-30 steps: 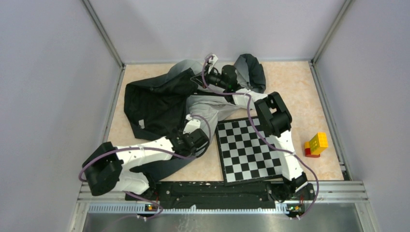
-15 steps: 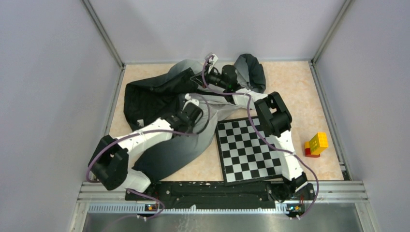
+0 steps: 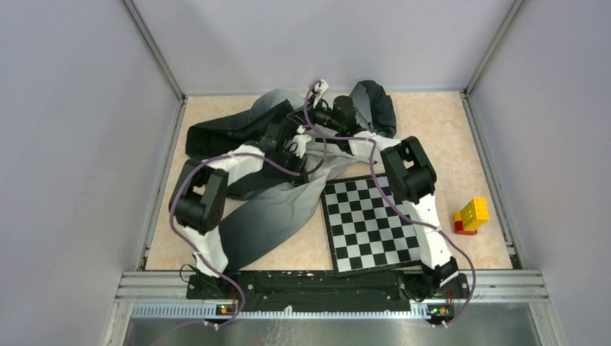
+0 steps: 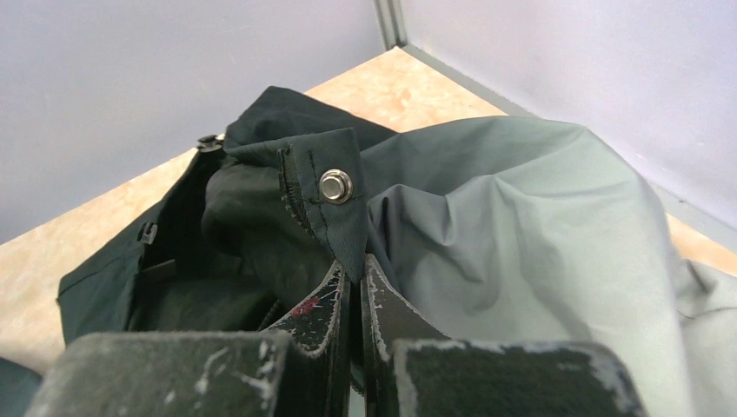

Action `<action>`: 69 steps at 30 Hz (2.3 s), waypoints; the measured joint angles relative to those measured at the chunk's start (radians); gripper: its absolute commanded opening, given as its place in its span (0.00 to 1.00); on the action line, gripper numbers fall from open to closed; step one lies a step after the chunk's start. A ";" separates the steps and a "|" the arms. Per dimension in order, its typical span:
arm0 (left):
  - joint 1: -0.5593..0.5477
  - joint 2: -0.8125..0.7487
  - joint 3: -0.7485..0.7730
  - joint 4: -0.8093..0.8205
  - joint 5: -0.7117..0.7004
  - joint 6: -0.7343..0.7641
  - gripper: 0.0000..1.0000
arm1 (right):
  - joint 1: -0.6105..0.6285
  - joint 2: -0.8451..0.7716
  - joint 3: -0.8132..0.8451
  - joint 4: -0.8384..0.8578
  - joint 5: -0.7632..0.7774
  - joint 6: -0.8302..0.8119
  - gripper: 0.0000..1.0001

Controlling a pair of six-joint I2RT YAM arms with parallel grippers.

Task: Zip up the jacket

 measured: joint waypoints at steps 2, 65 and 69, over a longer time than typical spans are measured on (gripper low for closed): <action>0.001 -0.085 -0.123 0.075 -0.015 -0.020 0.44 | 0.007 0.000 0.000 0.004 -0.008 0.004 0.00; -0.150 -0.455 -0.828 1.057 -0.375 -0.070 0.49 | 0.011 0.000 0.000 0.043 -0.032 0.039 0.00; -0.151 -0.402 -0.803 1.079 -0.407 -0.068 0.34 | 0.011 0.000 0.000 0.048 -0.034 0.039 0.00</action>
